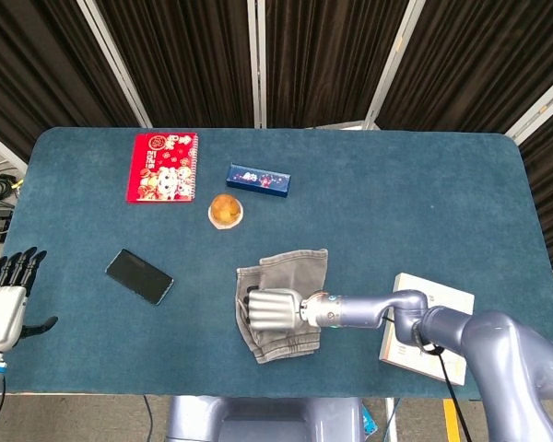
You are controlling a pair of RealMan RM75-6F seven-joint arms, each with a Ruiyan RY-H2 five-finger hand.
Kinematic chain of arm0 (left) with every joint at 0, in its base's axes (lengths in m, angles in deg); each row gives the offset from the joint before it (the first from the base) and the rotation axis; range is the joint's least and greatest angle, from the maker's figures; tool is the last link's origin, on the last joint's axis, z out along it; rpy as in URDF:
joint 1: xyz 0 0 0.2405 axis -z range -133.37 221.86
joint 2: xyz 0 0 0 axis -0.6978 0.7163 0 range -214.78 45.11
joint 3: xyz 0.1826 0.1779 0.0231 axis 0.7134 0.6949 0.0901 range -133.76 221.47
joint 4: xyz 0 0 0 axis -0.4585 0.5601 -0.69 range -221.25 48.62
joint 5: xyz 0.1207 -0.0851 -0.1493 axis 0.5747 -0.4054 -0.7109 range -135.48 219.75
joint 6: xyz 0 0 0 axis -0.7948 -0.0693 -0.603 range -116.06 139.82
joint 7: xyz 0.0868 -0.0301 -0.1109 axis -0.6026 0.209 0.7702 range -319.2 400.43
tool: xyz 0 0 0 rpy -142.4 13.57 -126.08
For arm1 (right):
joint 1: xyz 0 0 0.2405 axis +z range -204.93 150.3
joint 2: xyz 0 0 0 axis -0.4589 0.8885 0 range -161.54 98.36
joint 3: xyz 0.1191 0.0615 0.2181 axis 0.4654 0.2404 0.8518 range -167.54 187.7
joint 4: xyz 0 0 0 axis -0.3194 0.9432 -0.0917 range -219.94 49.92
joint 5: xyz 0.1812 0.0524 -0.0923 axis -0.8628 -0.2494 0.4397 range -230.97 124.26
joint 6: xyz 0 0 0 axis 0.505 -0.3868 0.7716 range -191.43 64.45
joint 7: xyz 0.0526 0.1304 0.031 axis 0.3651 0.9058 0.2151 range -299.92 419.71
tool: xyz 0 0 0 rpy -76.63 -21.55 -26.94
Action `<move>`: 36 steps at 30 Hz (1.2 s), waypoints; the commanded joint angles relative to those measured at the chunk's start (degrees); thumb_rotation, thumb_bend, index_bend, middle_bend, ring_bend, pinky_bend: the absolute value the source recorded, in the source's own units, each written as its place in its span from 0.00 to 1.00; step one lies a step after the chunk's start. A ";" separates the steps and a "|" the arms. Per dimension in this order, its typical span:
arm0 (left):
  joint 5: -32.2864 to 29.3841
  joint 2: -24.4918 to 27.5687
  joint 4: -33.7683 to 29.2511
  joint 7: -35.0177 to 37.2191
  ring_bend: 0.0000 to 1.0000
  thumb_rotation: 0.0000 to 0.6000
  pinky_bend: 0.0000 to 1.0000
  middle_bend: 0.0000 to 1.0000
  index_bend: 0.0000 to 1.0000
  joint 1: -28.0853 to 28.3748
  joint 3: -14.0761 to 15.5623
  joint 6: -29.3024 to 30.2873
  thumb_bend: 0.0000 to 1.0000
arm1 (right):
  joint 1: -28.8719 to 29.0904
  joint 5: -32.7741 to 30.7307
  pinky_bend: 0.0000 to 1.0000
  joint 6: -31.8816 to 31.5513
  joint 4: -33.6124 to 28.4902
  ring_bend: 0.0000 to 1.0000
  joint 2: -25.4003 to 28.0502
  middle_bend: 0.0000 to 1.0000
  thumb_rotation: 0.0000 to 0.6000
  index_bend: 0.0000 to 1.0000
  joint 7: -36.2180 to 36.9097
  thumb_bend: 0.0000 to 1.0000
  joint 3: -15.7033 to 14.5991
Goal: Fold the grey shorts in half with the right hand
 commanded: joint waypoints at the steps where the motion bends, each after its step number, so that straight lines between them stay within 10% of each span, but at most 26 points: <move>1: -0.06 0.02 0.04 -0.05 0.00 1.00 0.00 0.00 0.00 0.06 0.06 -0.15 0.00 | 0.75 -0.60 0.59 0.27 1.55 0.49 -1.61 0.59 1.00 0.58 0.39 0.58 -0.01; 16: -0.85 -0.06 0.84 0.55 0.00 1.00 0.00 0.00 0.00 0.48 -0.14 -0.97 0.00 | 4.13 2.76 0.57 -3.98 9.76 0.48 -7.64 0.56 1.00 0.50 0.33 0.51 -4.08; 20: -0.99 -0.10 0.84 0.46 0.00 1.00 0.00 0.00 0.00 0.58 -0.12 -1.15 0.00 | 3.70 2.00 0.30 -4.92 12.12 0.15 -9.07 0.19 1.00 0.07 -1.52 0.08 -3.67; 22: -1.05 -0.06 0.82 0.42 0.00 1.00 0.00 0.00 0.00 0.58 -0.11 -1.14 0.00 | 3.80 0.75 0.13 -1.83 12.60 0.01 -9.00 0.03 1.00 0.00 -3.28 0.00 -3.53; 36: -1.21 -0.14 0.97 0.47 0.00 1.00 0.00 0.00 0.00 0.81 -0.08 -1.43 0.00 | 1.71 -4.44 0.02 -6.09 3.95 0.00 -1.15 0.00 1.00 0.00 -6.94 0.00 -0.47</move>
